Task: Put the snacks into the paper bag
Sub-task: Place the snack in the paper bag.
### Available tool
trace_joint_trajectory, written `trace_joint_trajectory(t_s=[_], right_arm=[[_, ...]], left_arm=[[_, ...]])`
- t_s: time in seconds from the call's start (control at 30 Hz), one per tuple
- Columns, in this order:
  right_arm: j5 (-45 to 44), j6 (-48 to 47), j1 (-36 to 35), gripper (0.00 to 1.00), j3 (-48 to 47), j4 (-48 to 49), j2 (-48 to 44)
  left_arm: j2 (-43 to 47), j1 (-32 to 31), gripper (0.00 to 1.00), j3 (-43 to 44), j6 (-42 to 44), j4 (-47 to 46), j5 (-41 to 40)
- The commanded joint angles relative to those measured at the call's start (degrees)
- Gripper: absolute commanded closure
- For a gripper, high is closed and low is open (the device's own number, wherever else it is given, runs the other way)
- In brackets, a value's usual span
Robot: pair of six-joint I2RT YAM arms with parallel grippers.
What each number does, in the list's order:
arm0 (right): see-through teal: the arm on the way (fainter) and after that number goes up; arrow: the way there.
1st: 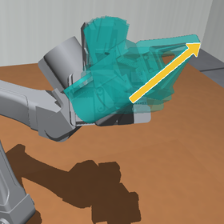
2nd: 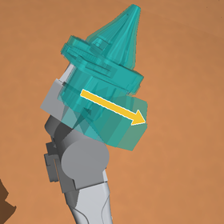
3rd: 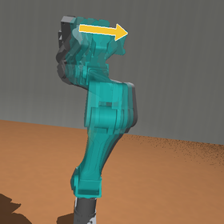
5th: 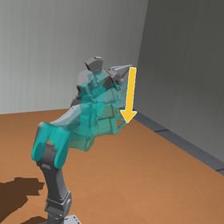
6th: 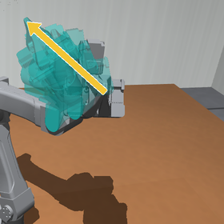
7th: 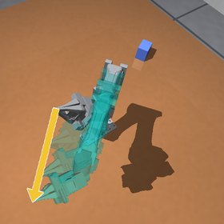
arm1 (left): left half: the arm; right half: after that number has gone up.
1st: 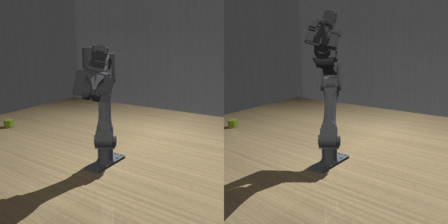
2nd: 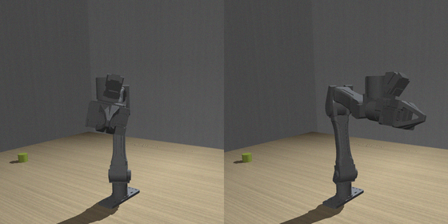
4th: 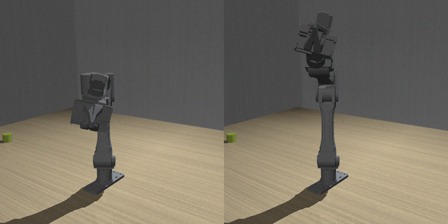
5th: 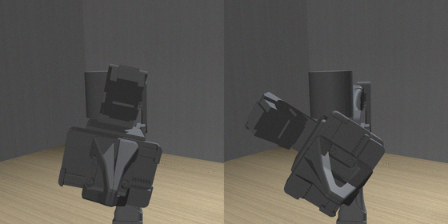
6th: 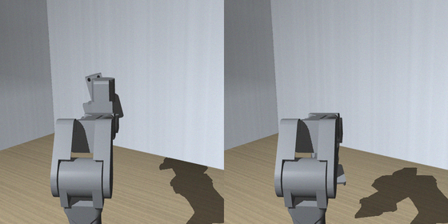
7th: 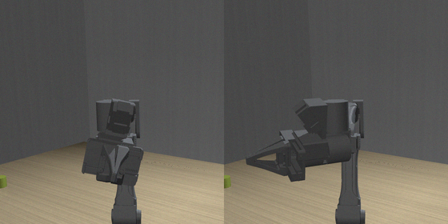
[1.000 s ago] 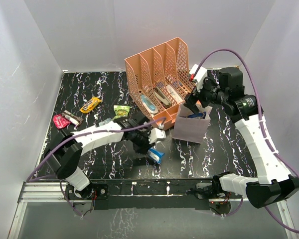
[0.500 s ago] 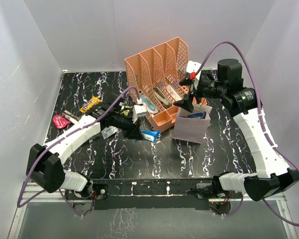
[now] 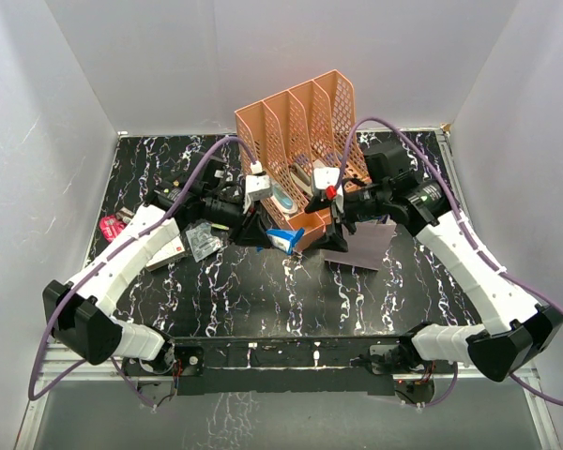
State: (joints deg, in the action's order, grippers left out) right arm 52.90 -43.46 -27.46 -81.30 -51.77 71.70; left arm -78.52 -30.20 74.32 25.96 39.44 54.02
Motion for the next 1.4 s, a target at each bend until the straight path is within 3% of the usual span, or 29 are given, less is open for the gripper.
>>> trace_joint_trajectory(t_s=[0.0, 0.47, 1.0, 1.17, 1.37], right_arm=[[0.0, -0.8, -2.2, 0.19, 1.1, 0.7, -2.1], [-0.3, 1.2, -6.2, 0.26, 0.5, 4.2, 1.4], [-1.2, 4.3, -6.5, 0.54, 2.8, 6.9, 1.4], [-1.5, 4.7, -6.5, 0.63, 2.9, 6.9, 1.4], [-1.9, 4.9, -6.2, 0.78, 2.9, 6.9, 0.9]], left_arm=[[0.4, 0.3, 0.81, 3.8, 2.6, 3.8, 4.6], [-3.8, 0.3, 0.81, 3.8, 2.4, 3.2, 8.4], [-4.8, 0.3, 0.8, 2.7, 1.6, 2.1, 9.5], [-4.0, 0.2, 0.7, 2.1, 1.6, 1.6, 9.4], [-3.2, 0.3, 0.67, 1.4, 1.1, 0.7, 9.0]])
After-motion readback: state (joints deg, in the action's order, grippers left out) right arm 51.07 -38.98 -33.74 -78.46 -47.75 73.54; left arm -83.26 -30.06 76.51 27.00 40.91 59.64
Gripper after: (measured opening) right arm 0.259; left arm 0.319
